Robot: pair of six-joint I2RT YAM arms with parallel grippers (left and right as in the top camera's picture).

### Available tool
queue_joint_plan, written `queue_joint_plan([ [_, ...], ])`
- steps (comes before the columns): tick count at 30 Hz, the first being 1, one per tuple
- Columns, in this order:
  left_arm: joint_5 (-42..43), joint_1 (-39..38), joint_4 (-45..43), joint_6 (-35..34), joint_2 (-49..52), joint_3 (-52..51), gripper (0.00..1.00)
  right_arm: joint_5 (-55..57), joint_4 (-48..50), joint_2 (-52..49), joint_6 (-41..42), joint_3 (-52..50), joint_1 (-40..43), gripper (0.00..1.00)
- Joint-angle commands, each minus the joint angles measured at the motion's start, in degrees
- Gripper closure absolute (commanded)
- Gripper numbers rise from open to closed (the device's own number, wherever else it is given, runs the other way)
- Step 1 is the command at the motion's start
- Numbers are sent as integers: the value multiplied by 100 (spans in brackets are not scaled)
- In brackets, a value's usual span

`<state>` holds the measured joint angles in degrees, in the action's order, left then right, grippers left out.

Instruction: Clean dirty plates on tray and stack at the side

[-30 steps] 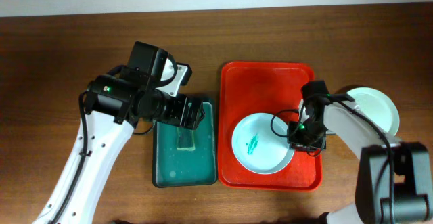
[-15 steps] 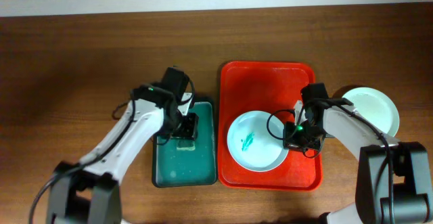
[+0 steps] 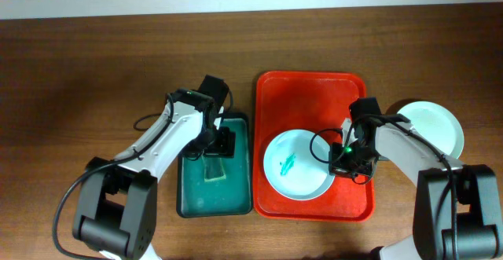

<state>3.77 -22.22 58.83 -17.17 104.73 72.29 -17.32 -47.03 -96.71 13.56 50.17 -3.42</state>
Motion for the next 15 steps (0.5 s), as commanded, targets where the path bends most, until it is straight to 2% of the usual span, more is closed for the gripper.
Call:
queue_joint_plan([
  [1,-658,-2,-426,26,-13,-190,40,273,-31,-138,17,-175,-26,95],
  [2,-658,-4,-647,24,85,-389,57,273,-31,-138,17,-175,-26,95],
  [5,-629,-2,-949,4,330,-789,84,273,-28,-138,17,-175,-26,95],
  [6,-599,-2,-935,7,402,-796,100,273,-28,-138,17,-175,-26,95],
  [9,-389,0,-752,9,367,-415,100,271,-35,-138,17,-175,-26,95],
  [10,-332,0,-562,9,356,-125,68,271,-55,-138,17,-175,-26,95],
  [11,-341,0,-186,11,352,332,43,271,-79,-138,17,-175,-26,95],
  [12,-358,0,118,15,352,667,32,273,-96,-138,17,-175,-26,95],
  [15,-352,-2,1023,28,352,1419,18,273,-94,-138,17,-175,-26,95],
])
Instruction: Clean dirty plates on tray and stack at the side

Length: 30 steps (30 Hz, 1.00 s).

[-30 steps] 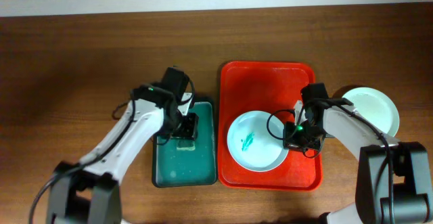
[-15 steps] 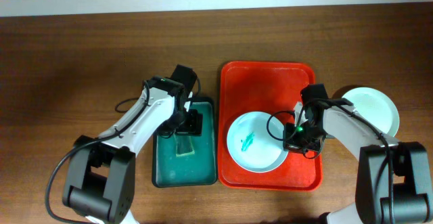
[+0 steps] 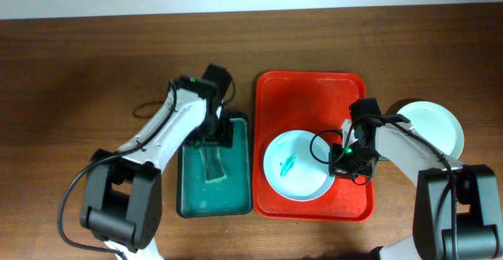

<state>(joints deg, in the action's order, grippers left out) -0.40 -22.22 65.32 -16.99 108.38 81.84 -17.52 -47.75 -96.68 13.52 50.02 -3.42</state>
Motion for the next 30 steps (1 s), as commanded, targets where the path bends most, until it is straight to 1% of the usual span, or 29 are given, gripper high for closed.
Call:
queue_joint_plan([
  [1,90,-2,542,9,-13,461,18,293,-22,-140,22,-160,-26,95],
  [2,131,-2,691,4,-11,391,24,293,-20,-140,22,-160,-26,95],
  [4,236,-2,688,-225,-7,70,31,293,-17,-140,22,-160,-26,94],
  [5,260,-2,496,-492,-7,-247,44,293,-13,-140,22,-160,-26,94],
  [6,262,-2,251,-673,-7,-551,53,293,2,-140,22,-160,-26,95],
  [7,470,-2,-413,-765,-7,-1152,61,293,4,-140,22,-160,-26,94],
  [8,621,-7,-693,-763,-7,-1353,67,293,4,-140,22,-160,-26,94],
  [9,667,-13,-916,-763,-7,-1493,81,293,4,-140,22,-160,-26,94],
  [10,658,-13,-1045,-758,-7,-1543,97,293,4,-140,24,-160,-26,94],
  [11,658,-11,-1110,-730,-7,-1530,100,291,2,-140,24,-160,-26,95],
  [13,638,0,-1014,-334,-13,-1360,100,291,-7,-140,24,-160,-26,94],
  [15,601,-2,-684,-50,-26,-977,100,289,-22,-140,46,-160,-26,95],
  [17,492,-2,98,212,-118,-72,100,291,-22,-140,94,-160,-26,95],
  [18,492,-2,304,262,-140,201,100,293,-20,-140,144,-160,-26,94],
  [19,494,-13,667,306,-153,721,100,289,-15,-140,201,-160,-26,94],
  [20,540,-24,874,328,-153,1126,100,291,-17,-140,197,-160,-26,95],
  [21,595,-66,887,330,-153,1333,100,291,-20,-140,195,-160,-26,95],
  [23,905,-271,525,341,-140,1360,100,293,-15,-140,192,-160,-26,96],
  [27,1447,-1405,-796,337,98,920,100,293,24,-140,192,-160,-26,96],
  [28,1786,-1685,-1097,337,297,861,100,293,22,-140,192,-160,-26,96],
  [30,2192,-1958,-1303,297,629,861,100,293,22,-140,192,-160,-26,96],
])
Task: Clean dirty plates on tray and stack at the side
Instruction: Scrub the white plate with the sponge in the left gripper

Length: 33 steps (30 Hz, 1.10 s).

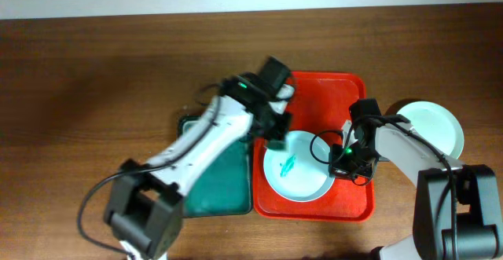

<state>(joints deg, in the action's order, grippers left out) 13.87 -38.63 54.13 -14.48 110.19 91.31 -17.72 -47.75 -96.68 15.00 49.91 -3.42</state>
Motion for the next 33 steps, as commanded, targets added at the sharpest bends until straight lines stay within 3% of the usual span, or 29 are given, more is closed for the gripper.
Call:
queue_joint_plan([
  [1,866,-457,-232,-61,675,-85,100,313,22,-140,44,-149,-26,96],
  [4,1119,-623,-299,-66,1228,-85,100,310,22,-140,44,-149,-26,96],
  [6,817,-608,-286,-68,1482,-85,100,310,20,-140,46,-149,-28,96],
  [10,-1720,-570,308,-304,1622,-83,100,310,17,-140,44,-149,-28,96],
  [13,-2437,-525,756,-459,1622,-83,100,310,17,-140,44,-149,-28,96],
  [17,-1899,-496,581,-542,1622,-85,100,313,15,-140,44,-149,-26,96],
  [19,319,-498,-85,-529,1624,-166,100,310,4,-140,44,-149,-33,96],
  [21,1355,-557,-560,-518,1624,-275,100,313,0,-140,44,-149,-31,96],
  [29,1628,-951,-774,-236,1628,-328,100,310,-9,-140,44,-149,-33,96],
  [30,1475,-885,-697,-243,1628,-328,100,310,-24,-140,44,-149,-33,96],
  [33,-170,-509,0,-527,1620,-321,100,310,-48,-140,44,-149,-33,96],
])
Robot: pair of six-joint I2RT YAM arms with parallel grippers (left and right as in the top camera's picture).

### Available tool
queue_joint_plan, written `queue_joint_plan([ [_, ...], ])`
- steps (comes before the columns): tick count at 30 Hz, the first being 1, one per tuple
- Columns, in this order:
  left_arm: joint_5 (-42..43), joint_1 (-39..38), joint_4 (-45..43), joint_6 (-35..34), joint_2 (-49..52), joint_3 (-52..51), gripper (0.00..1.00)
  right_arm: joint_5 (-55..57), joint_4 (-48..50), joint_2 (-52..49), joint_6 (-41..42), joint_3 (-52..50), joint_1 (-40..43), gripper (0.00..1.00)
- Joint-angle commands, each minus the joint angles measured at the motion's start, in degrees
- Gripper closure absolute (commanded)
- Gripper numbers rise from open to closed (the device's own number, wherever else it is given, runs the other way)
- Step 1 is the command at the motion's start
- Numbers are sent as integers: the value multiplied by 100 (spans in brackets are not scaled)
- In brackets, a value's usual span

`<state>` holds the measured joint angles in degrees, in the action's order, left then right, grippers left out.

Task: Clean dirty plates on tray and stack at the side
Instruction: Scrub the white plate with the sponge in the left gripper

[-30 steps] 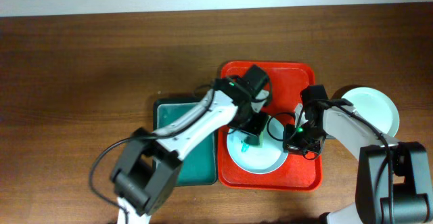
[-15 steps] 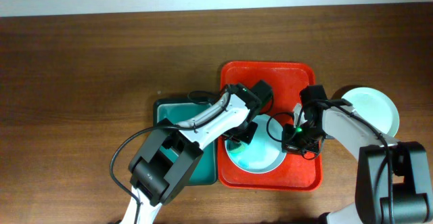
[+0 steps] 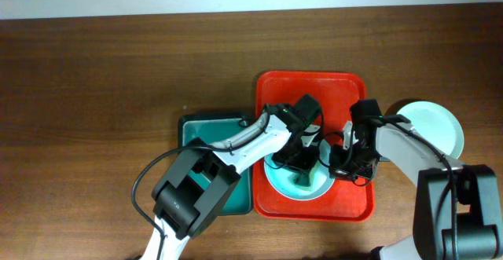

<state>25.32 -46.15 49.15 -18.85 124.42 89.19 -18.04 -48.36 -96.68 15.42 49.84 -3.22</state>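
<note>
A white plate [image 3: 277,175] lies in the red tray [image 3: 311,81]. My left gripper [image 3: 302,166] is down over the plate's middle, shut on a pale green sponge [image 3: 306,180] that touches the plate's surface. The plate's centre is hidden under the gripper and sponge. At the plate's right rim, my right gripper [image 3: 343,164] is shut on the edge. A second white plate [image 3: 437,126] sits on the table to the right of the tray.
A dark green tray [image 3: 206,126] lies left of the red tray, mostly covered by my left arm. Bare wooden table surrounds both trays.
My left gripper has moved from the plate's upper left edge to over its middle, with the sponge now on the plate. The teal stain is covered. The right arm has not moved.
My left gripper was down at the sponge in the green tray at the first two moments. Then it was over the red tray's left side at the plate's rim. Now it presses the sponge on the plate. My right gripper has stayed at the plate's right rim throughout.
</note>
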Motion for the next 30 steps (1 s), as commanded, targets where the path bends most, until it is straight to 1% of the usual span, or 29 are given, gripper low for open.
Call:
queue_joint_plan([
  [1,-1987,358,745,-109,188,-87,100,343,15,-140,2,-142,-52,96],
  [3,-2931,560,1246,-111,188,94,100,343,17,-140,2,-142,-52,96],
  [4,-3130,584,1353,-109,188,208,100,343,17,-140,2,-142,-52,96],
  [5,-3136,584,1351,-109,188,258,100,343,17,-140,2,-142,-52,96],
  [7,-2636,581,1344,-109,188,393,100,343,17,-140,2,-142,-52,96],
  [11,-525,522,573,-101,190,422,100,343,20,-140,2,-142,-52,96],
  [12,-63,433,260,-44,195,417,100,345,20,-140,2,-142,-52,96],
  [13,306,339,-28,155,205,413,100,343,20,-140,2,-142,-52,96],
  [14,494,214,-245,247,223,407,100,343,17,-140,2,-142,-52,96],
  [15,492,116,-269,245,225,407,100,345,15,-140,2,-142,-52,96],
  [19,597,46,-66,245,225,369,100,343,7,-140,2,-142,-52,96],
  [20,566,46,59,249,225,361,100,343,-15,-140,2,-142,-52,96],
  [22,13,46,422,247,225,356,100,343,-28,-140,2,-142,-52,96],
  [24,-844,57,820,240,221,356,100,343,-28,-140,2,-142,-52,96],
  [26,-2020,144,1296,-17,195,503,100,343,-28,-140,2,-142,-52,96],
  [28,-2699,254,1552,-151,76,675,100,343,-46,-140,2,-142,-52,96],
  [30,-2865,295,1617,-149,-59,815,100,343,-50,-140,2,-142,-52,96],
])
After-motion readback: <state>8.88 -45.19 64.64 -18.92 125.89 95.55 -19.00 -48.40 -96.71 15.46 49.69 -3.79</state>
